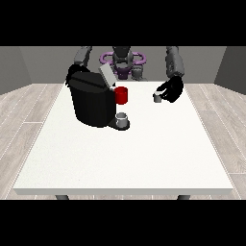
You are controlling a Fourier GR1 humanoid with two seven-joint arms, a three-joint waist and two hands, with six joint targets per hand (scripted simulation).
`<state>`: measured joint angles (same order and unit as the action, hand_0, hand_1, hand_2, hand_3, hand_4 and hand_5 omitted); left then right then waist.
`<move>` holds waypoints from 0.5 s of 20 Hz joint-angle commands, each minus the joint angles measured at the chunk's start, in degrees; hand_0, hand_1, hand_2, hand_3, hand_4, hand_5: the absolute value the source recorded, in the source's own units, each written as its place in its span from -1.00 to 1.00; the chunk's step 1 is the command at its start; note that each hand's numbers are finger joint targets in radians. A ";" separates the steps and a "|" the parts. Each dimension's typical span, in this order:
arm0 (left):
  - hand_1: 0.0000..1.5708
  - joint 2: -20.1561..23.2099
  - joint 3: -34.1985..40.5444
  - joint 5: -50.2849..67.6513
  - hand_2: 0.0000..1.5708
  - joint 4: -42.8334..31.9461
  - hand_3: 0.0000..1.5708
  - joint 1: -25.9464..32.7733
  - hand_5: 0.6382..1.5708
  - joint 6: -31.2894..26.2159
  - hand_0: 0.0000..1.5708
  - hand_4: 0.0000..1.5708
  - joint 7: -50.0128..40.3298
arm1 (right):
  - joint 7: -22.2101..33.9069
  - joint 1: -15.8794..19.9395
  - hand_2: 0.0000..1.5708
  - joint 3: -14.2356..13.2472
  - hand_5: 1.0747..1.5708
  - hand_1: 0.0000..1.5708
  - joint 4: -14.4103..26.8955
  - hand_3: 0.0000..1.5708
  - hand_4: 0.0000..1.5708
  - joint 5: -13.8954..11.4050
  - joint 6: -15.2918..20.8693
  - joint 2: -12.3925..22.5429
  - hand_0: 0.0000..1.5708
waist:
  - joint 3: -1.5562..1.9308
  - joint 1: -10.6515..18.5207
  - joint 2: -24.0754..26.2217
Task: Insert the coffee pod into the coffee machine and close the lid
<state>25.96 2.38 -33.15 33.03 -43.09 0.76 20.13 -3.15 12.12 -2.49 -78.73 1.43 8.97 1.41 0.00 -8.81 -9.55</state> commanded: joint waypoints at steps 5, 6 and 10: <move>0.59 -0.16 -0.79 -0.05 0.69 3.91 0.64 -8.55 1.00 -7.75 0.59 -0.27 -3.09 | 0.19 3.93 -1.00 -0.37 1.00 -1.00 5.34 -1.00 -0.38 -0.23 1.07 -0.35 -1.00 | 0.01 0.64 1.21; 0.59 0.84 0.13 -0.06 0.69 4.11 0.64 -8.77 1.00 -7.17 0.59 -0.27 -3.72 | -3.88 1.82 -1.00 0.44 1.00 -1.00 6.31 -1.00 -0.40 -0.58 0.48 -1.25 -1.00 | 0.01 0.34 0.76; 0.59 -3.42 -0.33 -1.00 0.69 4.57 0.64 -8.21 1.00 -4.85 0.59 -0.27 -6.58 | -2.62 2.77 -1.00 -0.33 1.00 -1.00 6.06 -1.00 -0.42 -0.03 -1.49 1.12 -1.00 | 0.01 -0.84 1.51</move>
<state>24.94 2.25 -33.55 36.65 -50.22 -4.67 16.11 -5.40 13.82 -2.33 -73.80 1.36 8.29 1.47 0.02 -9.22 -8.28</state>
